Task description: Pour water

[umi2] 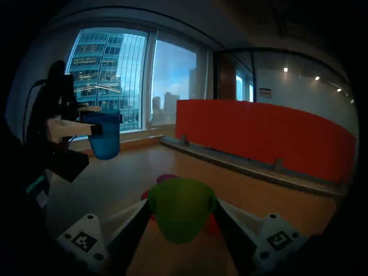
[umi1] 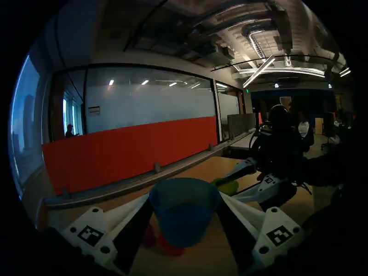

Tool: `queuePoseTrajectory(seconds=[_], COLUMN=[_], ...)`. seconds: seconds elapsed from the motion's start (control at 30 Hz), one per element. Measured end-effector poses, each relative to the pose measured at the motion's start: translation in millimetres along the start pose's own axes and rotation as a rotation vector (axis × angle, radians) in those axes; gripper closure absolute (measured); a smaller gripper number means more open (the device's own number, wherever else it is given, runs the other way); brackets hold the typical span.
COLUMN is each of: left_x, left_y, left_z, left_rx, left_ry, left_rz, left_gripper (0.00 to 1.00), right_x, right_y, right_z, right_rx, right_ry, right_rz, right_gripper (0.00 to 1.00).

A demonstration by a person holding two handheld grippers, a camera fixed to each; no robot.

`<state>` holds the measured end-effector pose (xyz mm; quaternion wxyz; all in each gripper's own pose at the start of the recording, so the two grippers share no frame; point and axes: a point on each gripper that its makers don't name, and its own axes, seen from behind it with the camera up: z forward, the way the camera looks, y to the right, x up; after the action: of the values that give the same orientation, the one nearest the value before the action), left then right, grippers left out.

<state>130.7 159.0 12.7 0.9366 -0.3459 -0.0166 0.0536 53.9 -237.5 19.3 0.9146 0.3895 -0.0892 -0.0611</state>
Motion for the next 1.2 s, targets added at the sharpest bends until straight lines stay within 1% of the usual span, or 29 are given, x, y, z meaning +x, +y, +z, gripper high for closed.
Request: queuePoseTrajectory(seconds=[0.3,0.47,0.77,0.97,1.2], left_x=[16.4,24.5,30.5,37.1,46.0], left_y=[2.7,3.6,0.8,-1.3,-3.1], left_z=[5.4,6.2,9.2,10.4,14.1], left_rx=[-0.01,-0.015,-0.013,-0.018,-0.011], left_ry=[0.028,0.043,0.054,0.064,0.07], left_rz=[-0.015,-0.026,-0.032,-0.017,0.028], left_gripper=[0.13,0.13,0.13,0.13,0.13], right_x=[20.2,24.3,27.9,29.9,35.0], right_y=[-2.5,-4.3,-9.6,-15.9,-26.7], right_z=[-7.9,-10.5,-14.3,-17.1,-17.5], right_rx=[-0.014,-0.016,-0.003,0.015,0.04], right_ry=[0.074,0.088,0.096,0.095,0.106], right_rz=[-0.03,-0.041,-0.047,-0.056,-0.053], right_gripper=[0.07,0.07,0.07,0.07,0.08])
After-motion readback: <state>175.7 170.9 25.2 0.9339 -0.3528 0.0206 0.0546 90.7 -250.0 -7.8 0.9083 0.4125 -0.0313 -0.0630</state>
